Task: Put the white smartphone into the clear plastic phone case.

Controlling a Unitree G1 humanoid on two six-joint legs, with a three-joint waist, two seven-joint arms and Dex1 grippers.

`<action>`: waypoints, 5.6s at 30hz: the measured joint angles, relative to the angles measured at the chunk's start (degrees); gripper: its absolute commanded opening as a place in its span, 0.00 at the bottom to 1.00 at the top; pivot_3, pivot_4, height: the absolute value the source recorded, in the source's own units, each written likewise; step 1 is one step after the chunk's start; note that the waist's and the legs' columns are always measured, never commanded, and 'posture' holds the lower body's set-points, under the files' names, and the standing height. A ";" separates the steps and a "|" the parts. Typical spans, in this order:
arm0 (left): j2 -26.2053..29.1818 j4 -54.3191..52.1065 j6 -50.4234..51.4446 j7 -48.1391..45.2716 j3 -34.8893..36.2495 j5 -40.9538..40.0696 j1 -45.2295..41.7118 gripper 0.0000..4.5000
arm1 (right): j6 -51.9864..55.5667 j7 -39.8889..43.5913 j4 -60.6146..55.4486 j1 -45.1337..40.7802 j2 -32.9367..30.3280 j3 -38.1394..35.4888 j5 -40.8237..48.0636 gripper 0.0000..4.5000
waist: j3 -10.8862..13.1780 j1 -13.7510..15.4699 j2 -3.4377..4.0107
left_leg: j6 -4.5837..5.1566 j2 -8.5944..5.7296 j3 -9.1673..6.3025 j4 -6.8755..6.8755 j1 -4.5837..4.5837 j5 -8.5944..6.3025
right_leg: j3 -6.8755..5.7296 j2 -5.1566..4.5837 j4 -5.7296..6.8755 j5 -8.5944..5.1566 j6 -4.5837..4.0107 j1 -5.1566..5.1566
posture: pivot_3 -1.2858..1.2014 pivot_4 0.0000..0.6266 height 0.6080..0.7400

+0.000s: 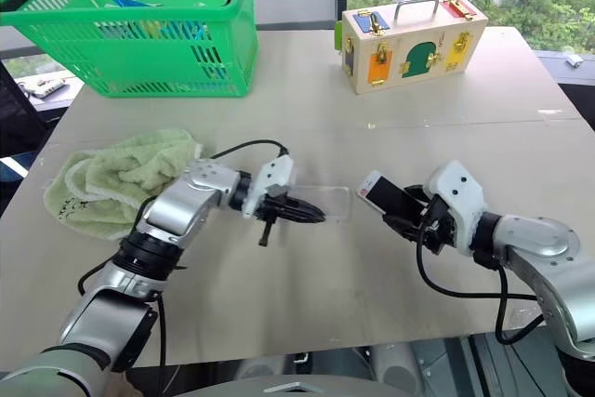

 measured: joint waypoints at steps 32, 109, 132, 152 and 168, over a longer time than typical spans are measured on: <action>5.18 -17.55 5.98 6.40 20.98 -16.00 20.14 0.97 | -15.97 14.24 22.77 -22.45 -5.78 26.44 -10.22 0.61 | 0.04 -0.75 0.01 | -0.01 0.10 0.07 0.04 0.02 0.00 | 0.14 0.07 0.01 0.03 0.00 -0.05 | 0.52 0.24 1.00; 8.36 -19.71 -5.18 9.32 20.90 -18.21 29.64 0.97 | -23.29 22.21 37.60 -32.87 4.79 41.15 -33.31 0.61 | -1.40 -0.12 -0.24 | -0.35 0.21 0.23 -0.03 0.96 -0.19 | -0.94 -1.08 -0.04 0.17 -0.24 0.55 | 0.52 0.24 1.00; 8.37 -20.75 -5.10 10.48 19.97 -18.23 29.94 0.97 | -28.64 24.63 34.51 -29.88 4.59 41.15 -31.61 0.01 | -1.47 -0.23 0.08 | -0.39 0.37 0.19 -0.47 1.02 -0.21 | -2.85 -2.23 -0.44 0.15 -0.24 0.46 | 0.52 0.24 1.00; 8.58 -20.75 -6.93 10.79 20.18 -18.18 32.14 0.97 | -25.80 24.03 34.85 -25.25 5.41 30.69 -21.01 0.40 | -0.59 0.11 1.01 | -0.59 0.94 0.28 -0.09 -0.04 -0.20 | -5.20 -2.69 -1.23 1.16 -0.54 -0.18 | 0.52 0.24 1.00; 10.63 -19.12 -7.59 8.39 22.51 -19.58 32.96 0.07 | -18.82 16.27 39.32 -29.58 15.18 31.99 -18.42 0.00 | -0.16 -0.04 0.97 | -0.95 1.09 0.19 -0.60 -0.04 -0.45 | -5.26 -2.06 -1.12 0.86 -0.85 -0.49 | 0.52 0.24 1.00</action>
